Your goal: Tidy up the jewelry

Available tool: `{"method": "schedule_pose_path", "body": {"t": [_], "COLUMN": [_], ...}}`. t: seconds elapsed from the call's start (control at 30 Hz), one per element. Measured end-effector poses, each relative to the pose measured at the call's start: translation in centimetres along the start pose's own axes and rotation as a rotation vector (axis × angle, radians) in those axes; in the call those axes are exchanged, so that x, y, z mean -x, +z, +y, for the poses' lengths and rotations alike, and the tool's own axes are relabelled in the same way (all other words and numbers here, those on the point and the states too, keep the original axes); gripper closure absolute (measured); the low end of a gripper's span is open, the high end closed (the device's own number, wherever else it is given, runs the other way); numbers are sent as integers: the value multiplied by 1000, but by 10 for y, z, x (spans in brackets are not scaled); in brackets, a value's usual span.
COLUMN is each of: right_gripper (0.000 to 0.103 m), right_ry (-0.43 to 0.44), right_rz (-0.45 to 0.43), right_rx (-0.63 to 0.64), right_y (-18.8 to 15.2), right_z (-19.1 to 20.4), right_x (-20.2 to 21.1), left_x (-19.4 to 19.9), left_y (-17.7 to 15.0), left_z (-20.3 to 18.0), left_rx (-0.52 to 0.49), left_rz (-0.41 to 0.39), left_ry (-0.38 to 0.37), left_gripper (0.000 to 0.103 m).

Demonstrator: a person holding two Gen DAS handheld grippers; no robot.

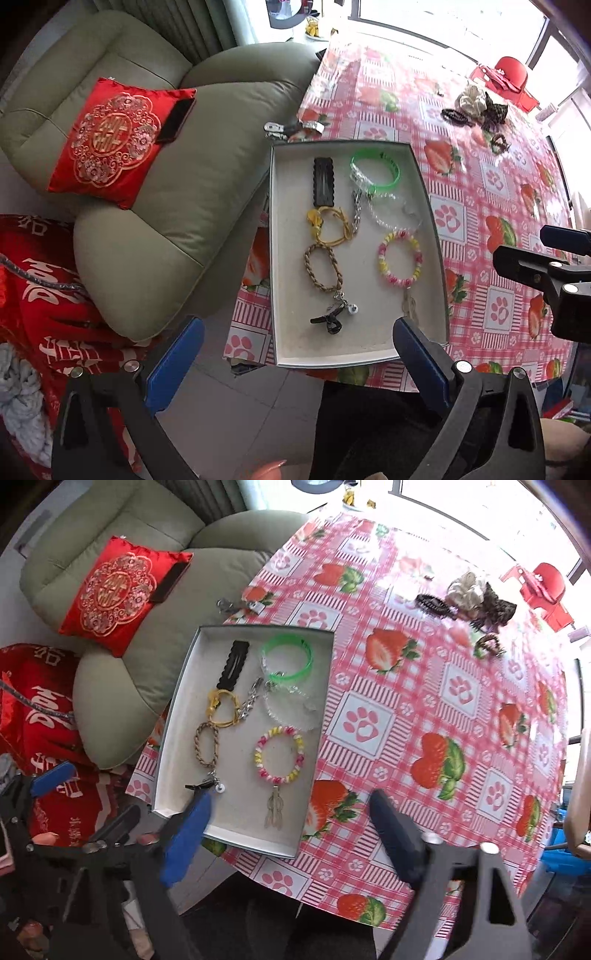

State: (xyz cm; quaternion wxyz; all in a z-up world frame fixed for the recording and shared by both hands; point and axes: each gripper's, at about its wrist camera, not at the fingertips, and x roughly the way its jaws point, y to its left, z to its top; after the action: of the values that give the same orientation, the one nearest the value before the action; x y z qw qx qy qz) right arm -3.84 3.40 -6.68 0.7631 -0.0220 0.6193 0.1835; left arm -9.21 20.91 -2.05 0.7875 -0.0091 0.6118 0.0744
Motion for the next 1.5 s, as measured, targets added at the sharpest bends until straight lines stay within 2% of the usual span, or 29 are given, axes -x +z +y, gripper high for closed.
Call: {"method": "schedule_pose_path", "body": {"t": [0.47, 0.77, 1.5], "right_gripper": [13, 13, 12], "right_ry": [-62, -108, -106], "right_rz": [-106, -90, -89], "right_rx": [-15, 38, 42], "right_y": [0, -6, -8], "right_z": [0, 11, 16], "right_x": [37, 40, 42], "left_x": [24, 28, 29], "left_y": [5, 5, 2], "left_z": [2, 4, 3], "left_rx": [13, 10, -11], "left_rz": [-44, -48, -48], "left_ry": [12, 22, 22], "left_gripper": [0, 0, 0]}}
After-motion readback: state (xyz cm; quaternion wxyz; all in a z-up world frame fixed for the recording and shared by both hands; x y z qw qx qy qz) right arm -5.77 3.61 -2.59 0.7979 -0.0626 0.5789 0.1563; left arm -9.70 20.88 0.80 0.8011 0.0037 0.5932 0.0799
